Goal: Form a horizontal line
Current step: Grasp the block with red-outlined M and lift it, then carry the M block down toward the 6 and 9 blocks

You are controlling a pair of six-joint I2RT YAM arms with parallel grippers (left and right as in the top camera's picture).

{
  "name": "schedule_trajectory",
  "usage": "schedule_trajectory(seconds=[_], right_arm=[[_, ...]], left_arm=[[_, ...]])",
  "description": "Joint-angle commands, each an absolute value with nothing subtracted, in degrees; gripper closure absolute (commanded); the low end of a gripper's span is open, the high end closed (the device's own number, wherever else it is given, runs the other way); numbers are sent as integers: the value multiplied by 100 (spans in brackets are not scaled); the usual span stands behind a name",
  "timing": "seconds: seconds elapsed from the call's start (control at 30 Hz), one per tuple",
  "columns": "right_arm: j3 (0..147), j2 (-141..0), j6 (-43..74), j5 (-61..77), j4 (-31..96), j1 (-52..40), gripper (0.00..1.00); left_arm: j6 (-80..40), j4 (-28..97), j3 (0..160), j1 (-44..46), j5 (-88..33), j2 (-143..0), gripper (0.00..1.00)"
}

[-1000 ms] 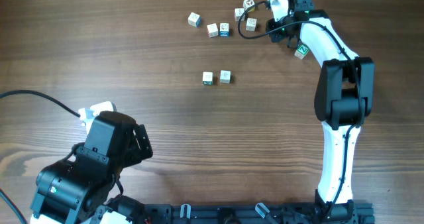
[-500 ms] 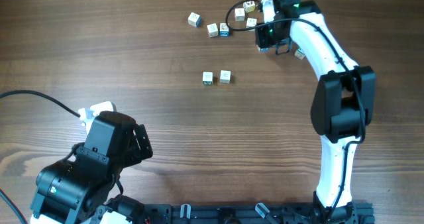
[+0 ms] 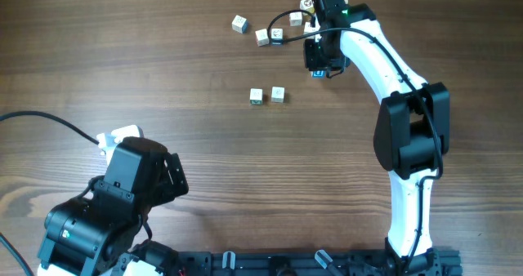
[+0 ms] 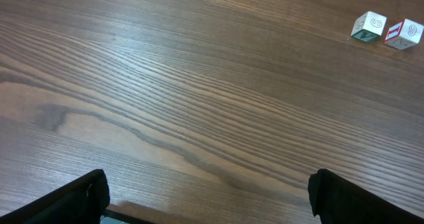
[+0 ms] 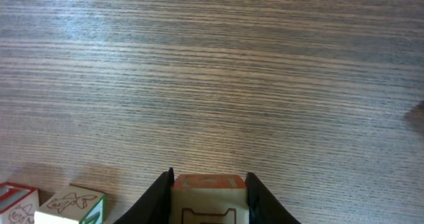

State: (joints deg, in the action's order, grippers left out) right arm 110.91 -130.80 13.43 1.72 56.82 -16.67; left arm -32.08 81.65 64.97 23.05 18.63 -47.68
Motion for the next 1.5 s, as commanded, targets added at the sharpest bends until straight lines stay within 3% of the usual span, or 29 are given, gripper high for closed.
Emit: schedule_trajectory(seconds=[0.0,0.4,1.0,1.47], right_arm=[[11142,-12890,1706,51,5712,-1660,91],[11142,-12335,2263,-200,5898,-1730,96],[11142,-11526,2604,-786,7124,-1890,95],[10951,-11526,4281,-8,6252,-1949,96]], left_arm=[[-3264,8156,6471,2259,1957,-4757,0],[-3267,8156,6473,2259,1957,-4757,0],[-3267,8154,6471,2259,1957,-4757,0],[-3264,8154,6473,2259,1957,-4757,0]])
